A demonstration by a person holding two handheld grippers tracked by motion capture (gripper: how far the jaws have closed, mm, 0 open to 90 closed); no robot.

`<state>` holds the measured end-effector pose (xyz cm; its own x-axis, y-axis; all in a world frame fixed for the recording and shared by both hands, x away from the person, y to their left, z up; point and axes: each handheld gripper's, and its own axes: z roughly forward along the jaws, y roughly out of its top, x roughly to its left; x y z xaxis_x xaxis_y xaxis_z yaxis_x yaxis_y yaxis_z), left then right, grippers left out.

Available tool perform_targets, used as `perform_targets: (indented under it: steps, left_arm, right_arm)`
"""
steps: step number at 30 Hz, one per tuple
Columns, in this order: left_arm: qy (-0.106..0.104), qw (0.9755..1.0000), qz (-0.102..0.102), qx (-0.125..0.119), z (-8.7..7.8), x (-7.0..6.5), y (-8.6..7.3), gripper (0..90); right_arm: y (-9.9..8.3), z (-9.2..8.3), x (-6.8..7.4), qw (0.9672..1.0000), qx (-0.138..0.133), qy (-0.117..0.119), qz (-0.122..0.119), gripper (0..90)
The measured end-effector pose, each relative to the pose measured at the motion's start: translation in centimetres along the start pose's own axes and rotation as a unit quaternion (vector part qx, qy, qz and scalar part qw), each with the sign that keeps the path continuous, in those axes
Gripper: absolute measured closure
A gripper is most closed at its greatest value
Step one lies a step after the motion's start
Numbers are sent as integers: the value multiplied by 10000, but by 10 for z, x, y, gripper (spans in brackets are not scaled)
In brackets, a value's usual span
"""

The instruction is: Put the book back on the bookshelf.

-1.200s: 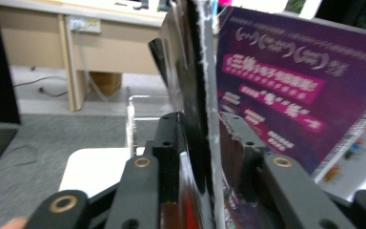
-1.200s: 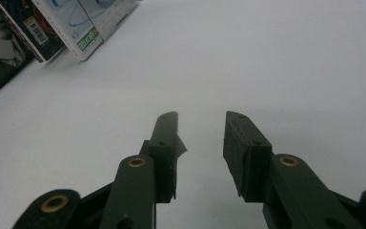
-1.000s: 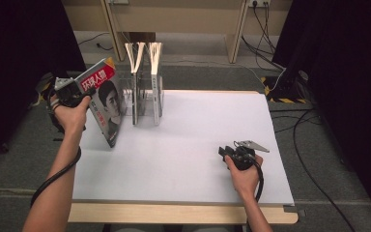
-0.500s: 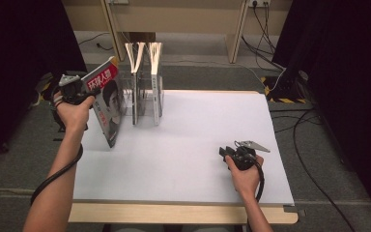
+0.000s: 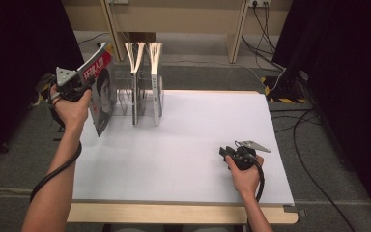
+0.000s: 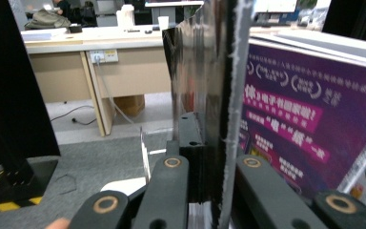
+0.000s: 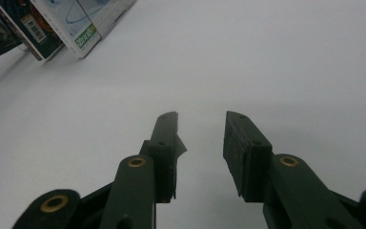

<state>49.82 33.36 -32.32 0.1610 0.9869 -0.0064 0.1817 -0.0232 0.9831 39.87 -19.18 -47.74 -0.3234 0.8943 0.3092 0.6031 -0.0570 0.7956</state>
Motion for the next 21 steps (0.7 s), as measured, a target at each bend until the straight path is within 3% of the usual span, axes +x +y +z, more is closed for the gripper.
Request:
perform_targets:
  steps: [10, 12, 16, 18, 21]
  left_arm:
    - [184, 9979, -5, -616, 17, 3, -10, 865]
    - [199, 9978, -5, -632, 18, 3, -11, 864]
    - [355, 9978, 67, -553, 27, 7, -29, 863]
    - [311, 9979, 5, -573, 26, 8, -35, 861]
    - [203, 9981, 96, -567, 23, 4, -38, 860]
  right_arm:
    - [0, 1, -2, 10000, -16, -2, -28, 661]
    - [0, 0, -2, 10000, -15, 6, 24, 661]
    - [-1, 0, -3, 10000, -24, 8, -28, 661]
    - [0, -1, -3, 10000, -28, -18, -35, 661]
    - [-1, 0, -3, 10000, -19, -4, -23, 661]
